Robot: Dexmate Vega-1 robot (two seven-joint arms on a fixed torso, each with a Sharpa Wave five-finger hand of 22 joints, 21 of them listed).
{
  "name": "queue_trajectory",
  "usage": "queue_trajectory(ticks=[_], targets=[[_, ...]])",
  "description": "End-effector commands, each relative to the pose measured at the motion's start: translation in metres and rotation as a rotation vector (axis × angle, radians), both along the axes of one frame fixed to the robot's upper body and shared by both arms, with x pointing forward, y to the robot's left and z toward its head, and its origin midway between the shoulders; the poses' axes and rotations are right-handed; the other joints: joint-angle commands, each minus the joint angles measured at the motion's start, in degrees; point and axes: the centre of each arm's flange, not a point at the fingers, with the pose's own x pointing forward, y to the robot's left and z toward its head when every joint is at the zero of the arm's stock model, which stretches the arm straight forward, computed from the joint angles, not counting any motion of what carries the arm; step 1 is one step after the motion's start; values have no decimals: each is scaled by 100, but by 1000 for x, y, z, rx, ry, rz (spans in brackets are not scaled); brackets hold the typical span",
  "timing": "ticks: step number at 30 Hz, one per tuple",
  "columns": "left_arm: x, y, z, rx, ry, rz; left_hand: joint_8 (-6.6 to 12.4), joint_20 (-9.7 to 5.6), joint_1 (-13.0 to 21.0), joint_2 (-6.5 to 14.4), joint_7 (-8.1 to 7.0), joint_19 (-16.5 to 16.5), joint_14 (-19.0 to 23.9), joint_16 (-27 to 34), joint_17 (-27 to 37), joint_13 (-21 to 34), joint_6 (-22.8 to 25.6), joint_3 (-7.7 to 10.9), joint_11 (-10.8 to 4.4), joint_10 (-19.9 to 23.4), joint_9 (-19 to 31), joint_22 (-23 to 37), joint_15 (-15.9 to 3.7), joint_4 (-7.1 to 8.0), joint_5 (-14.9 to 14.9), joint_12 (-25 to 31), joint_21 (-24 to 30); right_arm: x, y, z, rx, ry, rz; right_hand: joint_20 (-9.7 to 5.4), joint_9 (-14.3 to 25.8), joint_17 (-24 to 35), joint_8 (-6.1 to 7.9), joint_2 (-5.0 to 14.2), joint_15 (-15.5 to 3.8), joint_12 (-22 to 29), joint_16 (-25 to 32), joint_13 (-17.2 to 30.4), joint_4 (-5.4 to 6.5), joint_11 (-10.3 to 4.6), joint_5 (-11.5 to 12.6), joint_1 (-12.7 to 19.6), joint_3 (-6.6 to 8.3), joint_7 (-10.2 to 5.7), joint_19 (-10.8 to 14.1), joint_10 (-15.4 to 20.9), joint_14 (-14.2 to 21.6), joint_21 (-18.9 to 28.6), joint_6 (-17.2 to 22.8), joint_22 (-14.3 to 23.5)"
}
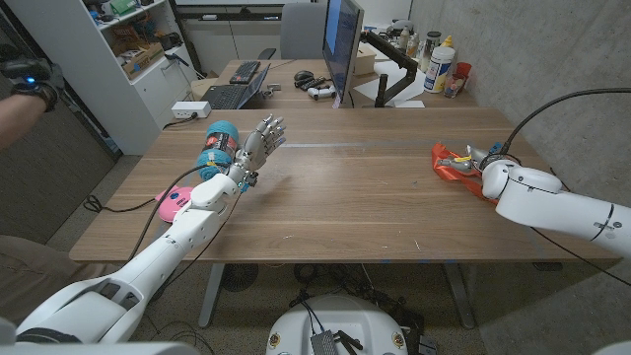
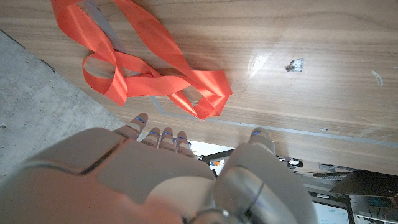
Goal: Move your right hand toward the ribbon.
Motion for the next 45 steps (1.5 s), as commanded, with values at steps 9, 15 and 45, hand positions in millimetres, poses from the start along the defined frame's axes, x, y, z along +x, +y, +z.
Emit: queue_trajectory(ticks=[9,15,45], targets=[[-4,-7,2,30,-2,-6,32,-189,6,-1,-38,17,25,41,2,22,53,-22,-9,54,14,8,-606,-8,47,14,20,6,-7,6,-92,73,-27,41,26,12,-29,2,-19,23,40,18,-42,69,71,57,-21,54,12,-66,-267,14,-220,18],[-5,-9,2,35,-1,-5,56,-182,11,3,-20,18,31,42,2,22,124,-27,-20,59,14,8,-603,-10,52,14,20,8,-12,6,-109,93,-41,30,31,11,-51,-8,14,17,39,18,-58,133,111,81,-34,132,26,-108,-270,17,-382,18],[-13,-14,-9,66,11,-16,85,-167,20,7,11,16,76,51,2,22,275,-54,-32,179,13,8,-598,-18,67,49,18,16,-34,6,-98,131,-91,33,37,10,-1,-1,33,25,40,19,-106,149,208,179,-36,137,66,-152,-271,21,-439,16]])
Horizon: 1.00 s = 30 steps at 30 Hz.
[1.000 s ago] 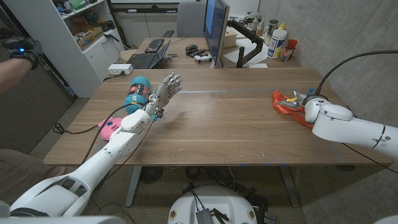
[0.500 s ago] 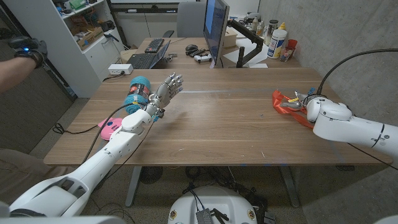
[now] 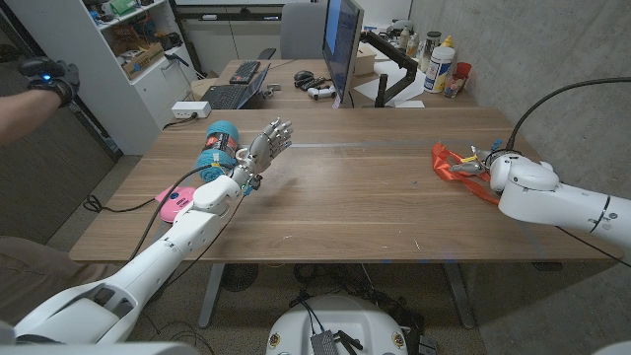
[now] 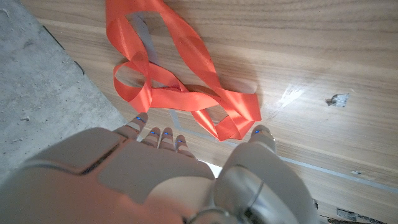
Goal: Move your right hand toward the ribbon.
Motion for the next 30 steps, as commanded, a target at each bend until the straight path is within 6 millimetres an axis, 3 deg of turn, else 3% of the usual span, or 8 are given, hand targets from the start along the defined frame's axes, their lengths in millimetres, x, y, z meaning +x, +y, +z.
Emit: queue_trajectory(ticks=[1,30], targets=[[-3,-1,-5,12,7,-3,39,-168,20,7,-31,19,43,15,2,22,29,-7,4,25,13,8,-563,-1,18,26,19,5,-6,2,9,7,-14,3,7,10,45,0,17,26,40,19,-32,28,34,58,1,-7,37,-26,-250,21,-92,16],[-6,-5,-11,21,24,1,23,-163,27,10,-70,33,55,13,2,22,52,-27,8,44,12,9,-562,-6,29,20,23,22,-7,0,-9,43,19,8,9,13,74,20,3,43,49,19,-32,-4,80,76,-10,-27,40,-16,-233,18,-79,18]])
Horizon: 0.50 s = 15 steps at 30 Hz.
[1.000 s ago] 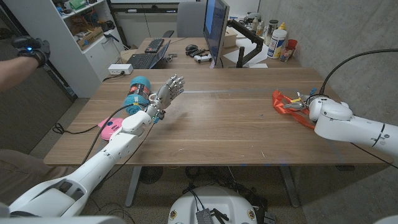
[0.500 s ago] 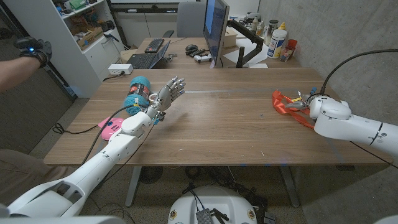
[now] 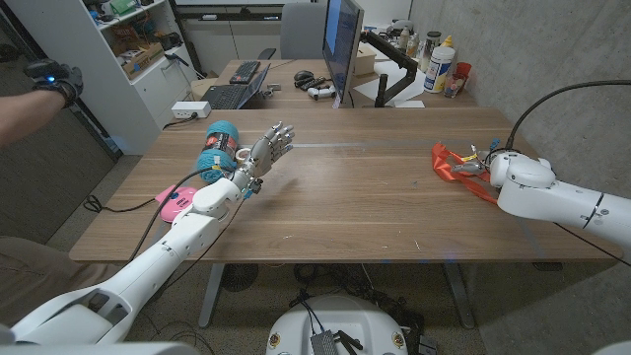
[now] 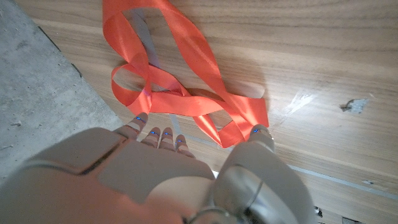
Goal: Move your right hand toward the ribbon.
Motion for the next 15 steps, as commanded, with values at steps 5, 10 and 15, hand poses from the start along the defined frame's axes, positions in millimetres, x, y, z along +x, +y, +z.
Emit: queue_trajectory(ticks=[5,10,15], targets=[[-1,-1,-4,-2,14,8,22,-170,30,12,-38,37,56,12,2,22,27,-30,3,50,12,9,-563,-7,31,20,23,13,2,-2,-11,28,23,4,11,14,49,-3,-2,44,22,19,-31,-7,43,50,-17,-26,47,-20,-232,19,-82,18],[1,0,-4,-1,17,10,23,-174,33,15,-39,52,61,12,2,22,41,-33,1,62,12,8,-556,-9,34,22,28,16,4,-2,-14,37,26,4,11,14,52,-5,-1,46,25,19,-29,-8,50,47,-23,-30,49,-21,-225,19,-82,18],[2,-2,-3,-1,16,6,22,-174,35,16,-41,53,65,13,2,22,47,-36,0,63,12,8,-559,-10,35,21,28,17,4,-1,-18,42,26,1,11,14,54,-4,1,47,26,19,-28,-13,58,47,-28,-31,51,-21,-220,19,-82,18]])
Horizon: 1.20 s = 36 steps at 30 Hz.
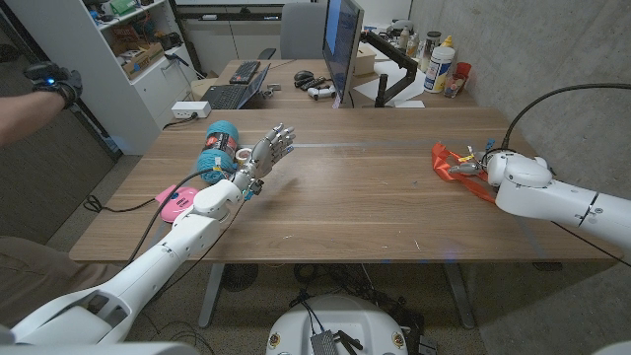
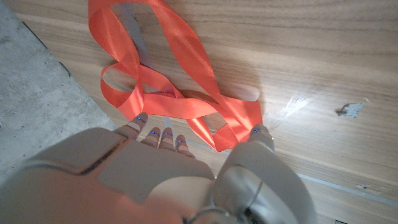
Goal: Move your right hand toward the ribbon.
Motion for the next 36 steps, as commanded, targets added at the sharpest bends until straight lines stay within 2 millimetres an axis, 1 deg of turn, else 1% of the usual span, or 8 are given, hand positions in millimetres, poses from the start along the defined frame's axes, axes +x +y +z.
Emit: queue_trajectory(ticks=[1,18,23,36], targets=[[3,-1,0,-1,4,0,20,-174,36,16,-14,48,68,14,2,22,14,-12,0,64,12,9,-560,14,35,21,26,7,3,0,-8,18,8,-20,11,15,54,-4,1,46,26,19,-28,-12,26,48,-28,-33,30,-24,-221,19,-85,18],[3,1,0,-8,9,-1,10,-172,43,23,-25,50,70,11,2,22,20,-22,-3,75,13,9,-569,12,41,17,24,6,4,0,-14,30,8,-26,12,15,63,-1,3,54,28,19,-24,-17,52,47,-44,-30,33,-19,-211,17,-82,18],[1,1,1,-17,7,-3,3,-207,47,27,-27,138,89,16,2,22,19,-27,-1,81,13,10,-569,10,44,16,56,7,5,-2,-21,31,8,-36,12,16,64,1,2,56,23,19,-21,-13,60,44,-51,-30,-11,-18,-222,0,-85,19],[2,0,2,-7,7,-4,-4,-205,59,30,-48,154,100,15,2,23,18,-33,-5,96,13,11,-574,5,50,16,56,10,5,-1,-15,32,14,-33,13,17,69,7,15,62,25,19,-12,-2,75,35,-65,-35,-20,-12,-218,-2,-82,20]])
